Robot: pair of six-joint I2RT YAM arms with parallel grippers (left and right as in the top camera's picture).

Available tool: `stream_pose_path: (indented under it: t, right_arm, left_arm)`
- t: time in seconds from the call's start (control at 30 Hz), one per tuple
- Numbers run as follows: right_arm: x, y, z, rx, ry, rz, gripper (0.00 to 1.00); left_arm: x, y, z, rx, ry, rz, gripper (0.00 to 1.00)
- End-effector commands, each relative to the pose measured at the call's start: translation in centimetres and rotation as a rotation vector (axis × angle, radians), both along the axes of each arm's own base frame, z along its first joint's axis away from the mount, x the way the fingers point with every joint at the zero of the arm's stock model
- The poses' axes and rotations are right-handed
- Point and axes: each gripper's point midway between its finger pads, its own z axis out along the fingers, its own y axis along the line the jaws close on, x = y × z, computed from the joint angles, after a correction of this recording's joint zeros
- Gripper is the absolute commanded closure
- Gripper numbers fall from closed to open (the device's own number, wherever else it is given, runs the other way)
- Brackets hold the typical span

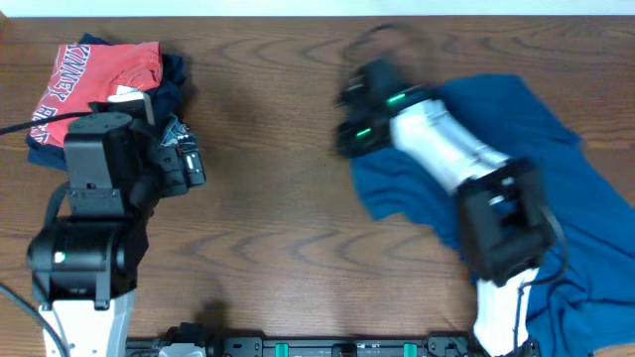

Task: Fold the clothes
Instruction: 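Drag the teal shirt with the right gripper toward the table center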

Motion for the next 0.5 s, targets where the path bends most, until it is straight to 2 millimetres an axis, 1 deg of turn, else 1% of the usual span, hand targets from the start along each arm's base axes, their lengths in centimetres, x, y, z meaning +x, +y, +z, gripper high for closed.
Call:
stream_pose_path:
  t: [0.0, 0.07, 0.1, 0.13, 0.23, 0.3, 0.4, 0.47]
  right_arm:
    - [-2.6, 4.3, 2.0, -0.061, -0.100, 0.089, 0.26]
    - [-2.9, 4.7, 2.6, -0.128, -0.149, 0.082, 0.24]
    - [-2.7, 4.4, 3.1, -0.160, -0.171, 0.075, 0.24]
    - [-2.4, 4.0, 3.8, -0.183, -0.185, 0.064, 0.23]
    - [-0.5, 1.0, 7.3, -0.206, -0.217, -0.011, 0.24]
    - [0.9, -1.6, 9.9, -0.188, -0.225, -0.099, 0.26]
    - [2.5, -6.2, 13.6, -0.153, -0.237, -0.262, 0.26]
    - [3.2, -10.2, 16.3, -0.120, -0.240, -0.411, 0.25]
  left_arm:
    - [-0.2, 0.9, 1.3, 0.035, -0.027, 0.031, 0.02]
    - [-0.4, 0.8, 1.4, 0.034, -0.028, 0.029, 0.02]
    - [-0.4, 0.7, 1.3, 0.030, -0.026, 0.024, 0.02]
    - [-0.5, 0.6, 1.2, 0.024, -0.022, 0.018, 0.02]
    - [-0.3, -1.0, 0.5, -0.037, 0.005, -0.051, 0.02]
    - [0.1, -2.4, -0.2, -0.090, 0.033, -0.111, 0.02]
    - [1.1, -4.4, -2.1, -0.144, 0.113, -0.184, 0.02]
    - [1.9, -5.9, -4.2, -0.152, 0.193, -0.226, 0.02]
